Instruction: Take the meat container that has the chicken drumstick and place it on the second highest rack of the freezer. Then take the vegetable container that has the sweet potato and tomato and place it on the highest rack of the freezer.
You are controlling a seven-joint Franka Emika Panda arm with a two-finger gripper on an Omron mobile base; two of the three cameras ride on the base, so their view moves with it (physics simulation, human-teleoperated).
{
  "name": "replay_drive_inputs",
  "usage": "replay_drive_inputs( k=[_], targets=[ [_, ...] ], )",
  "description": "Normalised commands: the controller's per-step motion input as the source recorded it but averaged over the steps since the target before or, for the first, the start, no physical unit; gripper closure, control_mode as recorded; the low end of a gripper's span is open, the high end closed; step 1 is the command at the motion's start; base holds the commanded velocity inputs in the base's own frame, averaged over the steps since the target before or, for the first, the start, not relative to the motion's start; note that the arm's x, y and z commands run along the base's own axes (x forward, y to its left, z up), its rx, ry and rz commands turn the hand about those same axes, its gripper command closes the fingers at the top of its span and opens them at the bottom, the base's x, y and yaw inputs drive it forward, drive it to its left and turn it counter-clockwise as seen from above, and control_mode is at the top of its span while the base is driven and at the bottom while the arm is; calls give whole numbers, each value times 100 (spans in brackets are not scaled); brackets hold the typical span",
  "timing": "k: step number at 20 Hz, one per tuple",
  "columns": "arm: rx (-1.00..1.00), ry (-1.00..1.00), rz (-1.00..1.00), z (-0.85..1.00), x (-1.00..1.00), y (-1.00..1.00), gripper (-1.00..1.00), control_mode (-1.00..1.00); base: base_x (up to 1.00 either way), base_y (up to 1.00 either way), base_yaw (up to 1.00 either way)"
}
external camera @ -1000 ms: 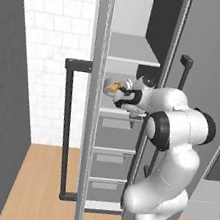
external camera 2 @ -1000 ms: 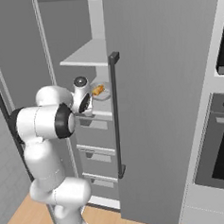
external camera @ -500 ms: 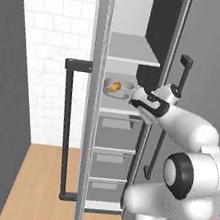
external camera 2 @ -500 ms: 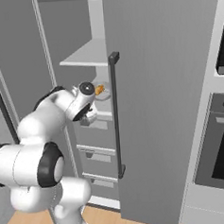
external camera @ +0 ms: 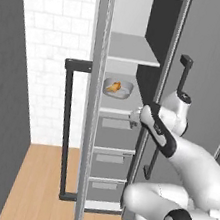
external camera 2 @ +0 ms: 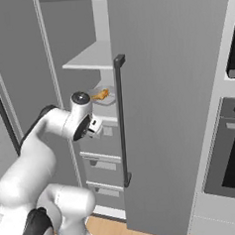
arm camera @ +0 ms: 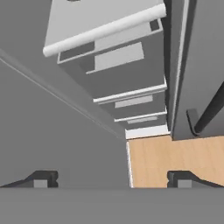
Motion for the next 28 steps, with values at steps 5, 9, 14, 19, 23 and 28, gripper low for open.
replay_drive_inputs(
  k=[5,9,14,19,23,28],
  targets=[
    [-34,0,43,0,-100,-18,-100,-100,0,0,0],
    [-7,3,47,0,-91,-34,-100,-100,0,0,0],
    [-3,0,17,0,-20,-20,-100,-100,0,0,0],
    [0,0,0,0,0,0,-100,100,-22,0,-11],
    [0,0,0,0,0,0,-100,100,-54,-2,-17],
    [0,0,0,0,0,0,-100,100,-11,-52,-4]
  ],
)
